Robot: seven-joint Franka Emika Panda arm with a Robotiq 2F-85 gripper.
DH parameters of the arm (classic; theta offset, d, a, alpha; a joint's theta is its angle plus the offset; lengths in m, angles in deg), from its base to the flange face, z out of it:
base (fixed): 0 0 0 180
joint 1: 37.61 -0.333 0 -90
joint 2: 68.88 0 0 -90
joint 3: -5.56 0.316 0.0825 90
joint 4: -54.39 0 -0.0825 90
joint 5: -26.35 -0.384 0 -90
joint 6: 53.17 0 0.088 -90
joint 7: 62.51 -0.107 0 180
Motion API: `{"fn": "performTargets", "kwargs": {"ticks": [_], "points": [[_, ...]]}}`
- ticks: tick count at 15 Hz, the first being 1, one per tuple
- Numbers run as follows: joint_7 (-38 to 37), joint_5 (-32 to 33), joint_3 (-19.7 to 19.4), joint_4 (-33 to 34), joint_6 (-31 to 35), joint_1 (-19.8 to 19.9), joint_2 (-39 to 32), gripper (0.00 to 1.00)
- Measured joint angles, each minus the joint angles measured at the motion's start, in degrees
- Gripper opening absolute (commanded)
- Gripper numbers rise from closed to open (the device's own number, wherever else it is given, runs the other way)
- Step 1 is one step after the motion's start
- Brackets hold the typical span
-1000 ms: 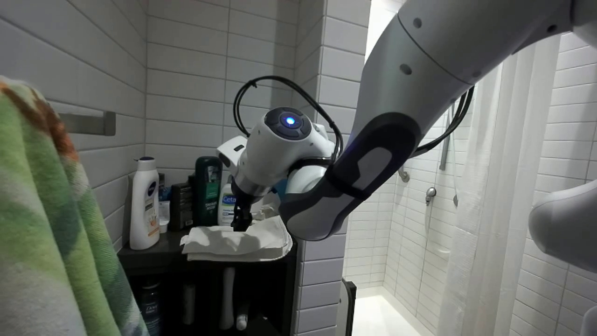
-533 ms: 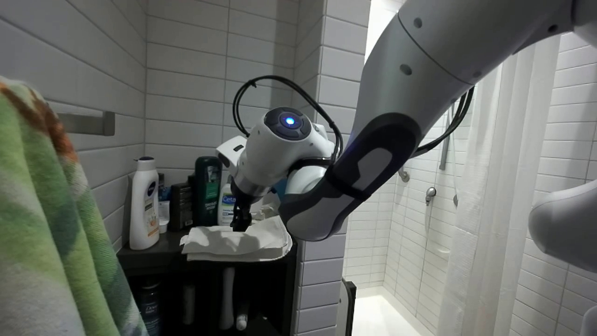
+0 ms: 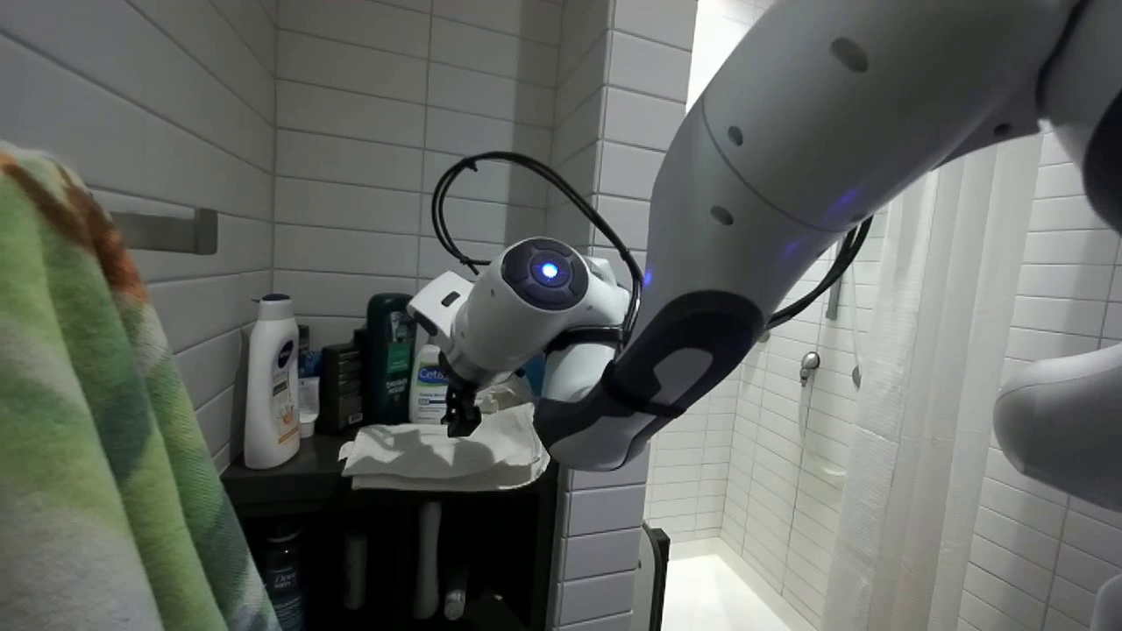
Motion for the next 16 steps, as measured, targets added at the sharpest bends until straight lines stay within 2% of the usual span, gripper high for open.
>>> {"fn": "performTargets", "kwargs": {"ticks": [7,16], "points": [[0.90,0.43,1.95,2.58,-1.31,3.66,1.34,1.00],[3.34,0.87,15.47,11.39,-6.91,15.75,-3.89,1.00]]}}
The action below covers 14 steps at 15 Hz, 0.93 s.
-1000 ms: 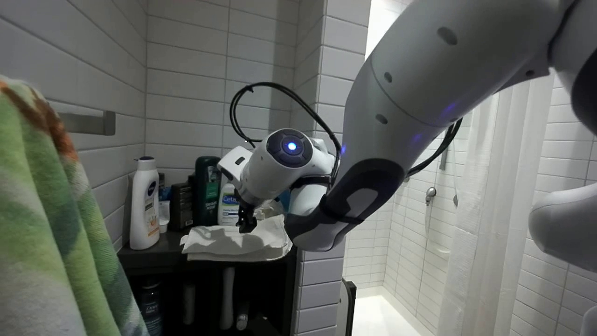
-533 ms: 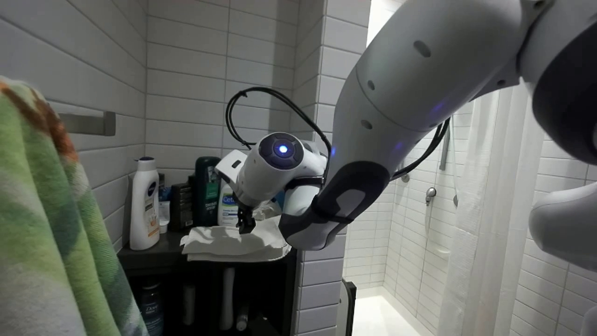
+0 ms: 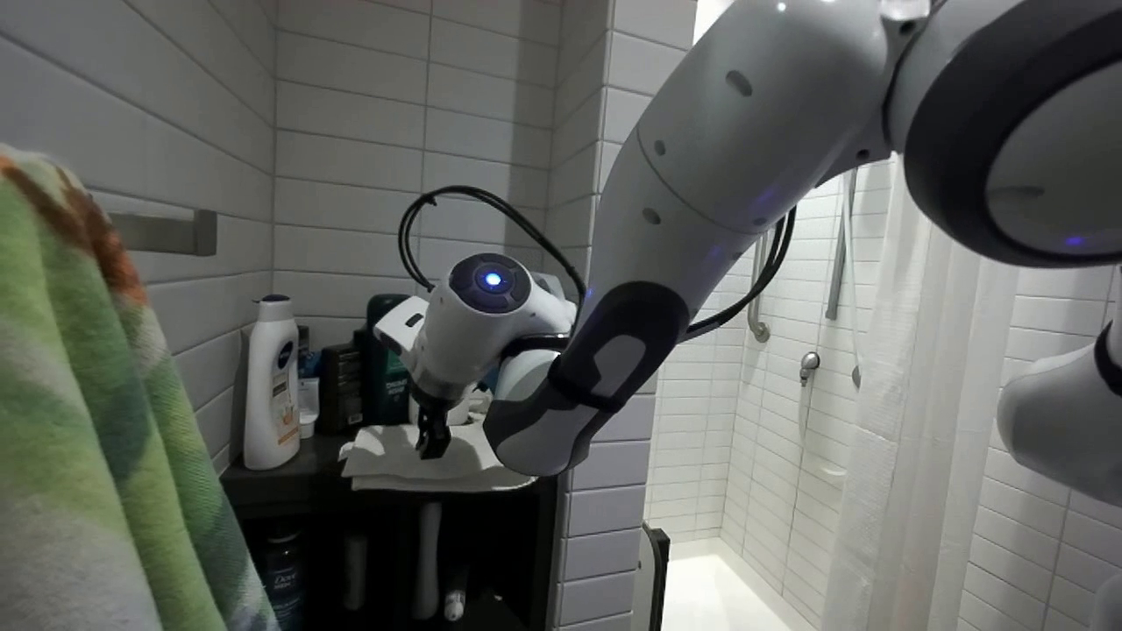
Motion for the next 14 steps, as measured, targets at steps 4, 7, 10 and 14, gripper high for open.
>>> {"fn": "performTargets", "kwargs": {"ticks": [4,7,10,14], "points": [[1.55,-0.05,5.25,2.18,-2.87,3.59,-1.05,1.00],[2.40,-0.09,6.45,3.22,-4.17,4.96,-1.00,1.00],[3.22,-0.09,6.08,4.02,-4.65,5.54,-0.59,1.00],[3.42,-0.17,6.69,4.63,-6.79,7.13,-0.38,1.00]]}}
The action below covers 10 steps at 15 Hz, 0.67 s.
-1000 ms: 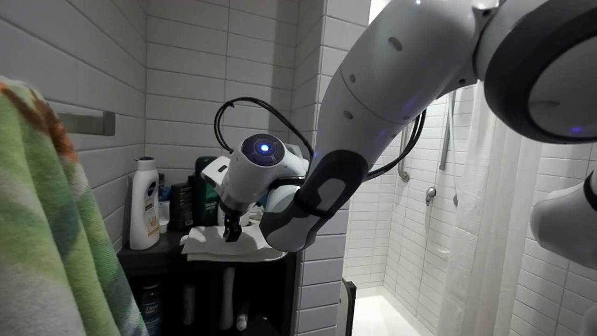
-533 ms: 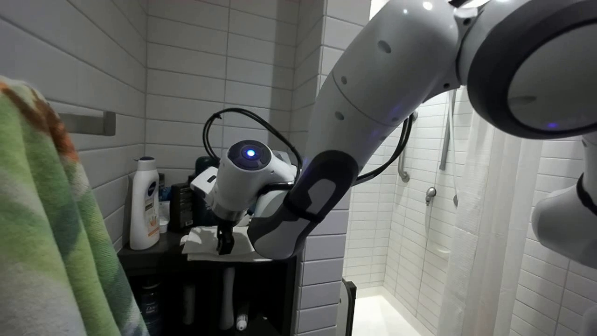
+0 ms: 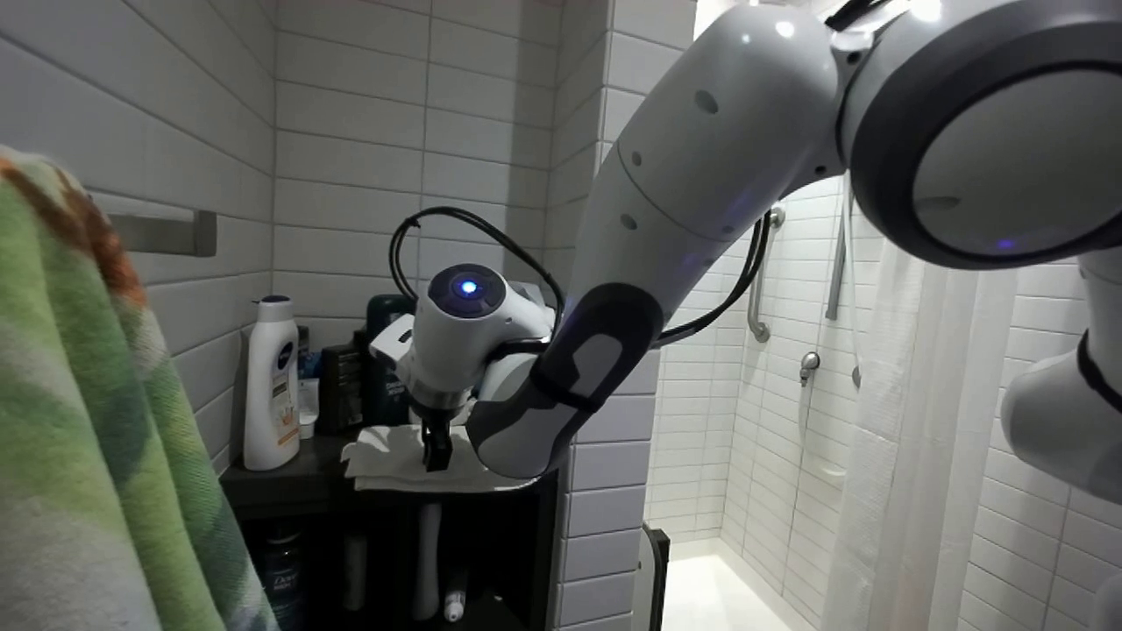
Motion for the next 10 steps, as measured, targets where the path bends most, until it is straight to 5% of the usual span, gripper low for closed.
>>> {"fn": "performTargets", "kwargs": {"ticks": [10], "points": [[1.63,-3.54,2.74,1.87,-3.22,2.64,-0.81,1.00]]}}
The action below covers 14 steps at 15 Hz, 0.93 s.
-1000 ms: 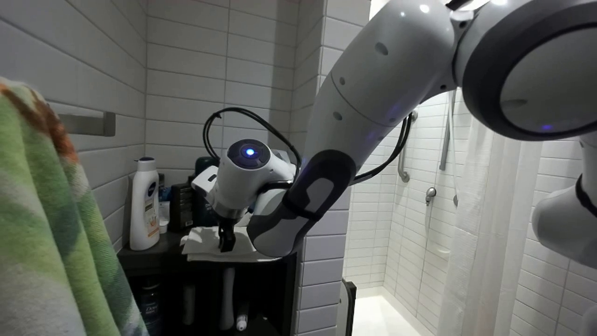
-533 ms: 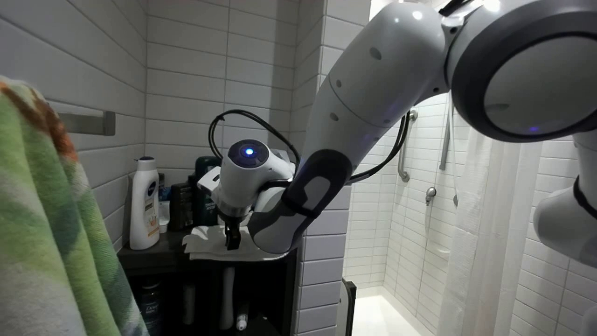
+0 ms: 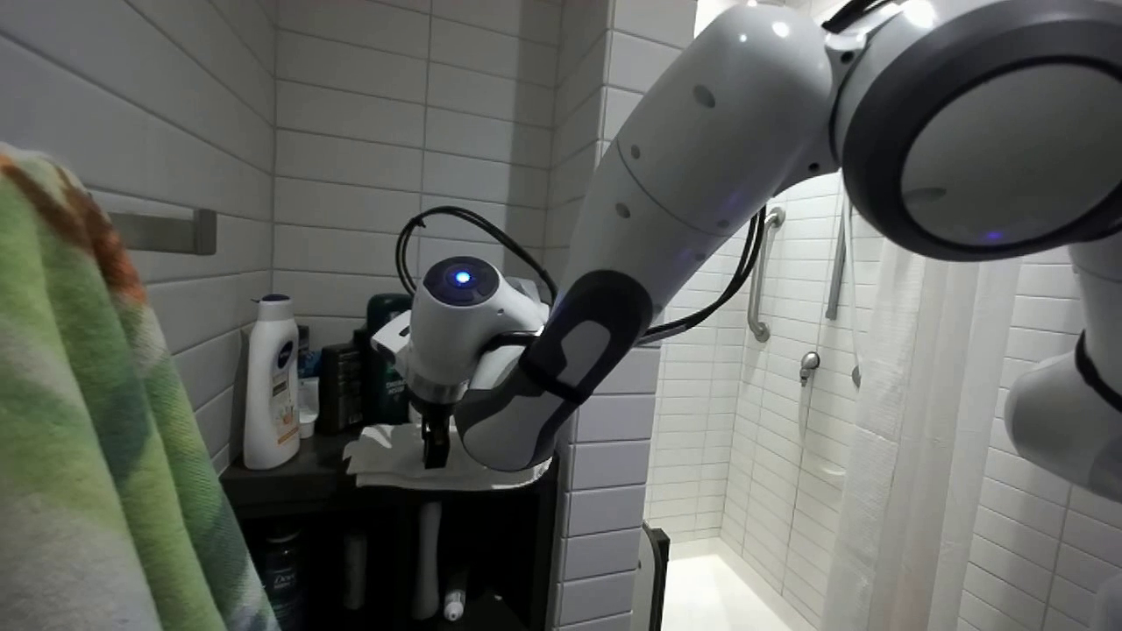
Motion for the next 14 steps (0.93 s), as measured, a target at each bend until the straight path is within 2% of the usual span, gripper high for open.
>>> {"fn": "performTargets", "kwargs": {"ticks": [6,14], "points": [[6.81,-5.61,7.49,3.51,-6.89,6.96,-3.73,1.00],[8.46,-7.87,8.17,5.74,-11.29,7.85,-3.81,1.00]]}}
